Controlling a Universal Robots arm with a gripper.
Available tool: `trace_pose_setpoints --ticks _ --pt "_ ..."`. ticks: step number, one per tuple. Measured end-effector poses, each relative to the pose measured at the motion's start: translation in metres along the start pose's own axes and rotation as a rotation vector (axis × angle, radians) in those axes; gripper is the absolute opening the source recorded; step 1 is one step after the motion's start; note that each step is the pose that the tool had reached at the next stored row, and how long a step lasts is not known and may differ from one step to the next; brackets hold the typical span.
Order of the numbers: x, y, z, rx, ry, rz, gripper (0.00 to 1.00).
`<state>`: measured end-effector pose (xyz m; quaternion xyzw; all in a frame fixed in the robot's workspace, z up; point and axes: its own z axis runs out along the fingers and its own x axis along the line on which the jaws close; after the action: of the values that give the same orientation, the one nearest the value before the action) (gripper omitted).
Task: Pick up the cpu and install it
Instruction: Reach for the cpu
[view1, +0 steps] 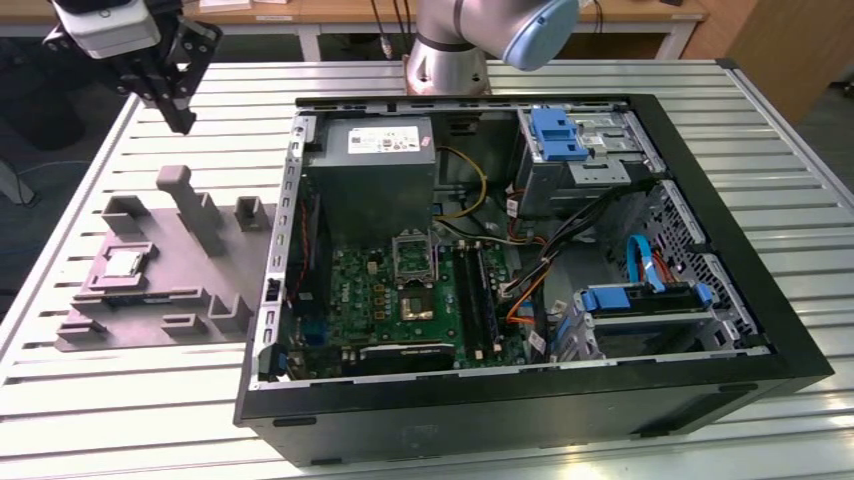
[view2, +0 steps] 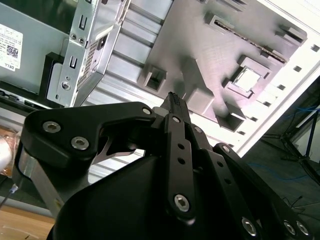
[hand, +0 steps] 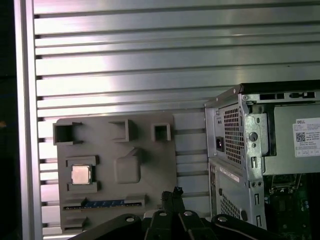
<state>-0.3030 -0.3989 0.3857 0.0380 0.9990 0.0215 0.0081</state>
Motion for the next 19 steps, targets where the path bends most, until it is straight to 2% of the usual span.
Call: trace_pose_setpoints --ticks 19 --pt "0.005 -0.0004 0.0004 0.0001 0.001 0.0 0.11"
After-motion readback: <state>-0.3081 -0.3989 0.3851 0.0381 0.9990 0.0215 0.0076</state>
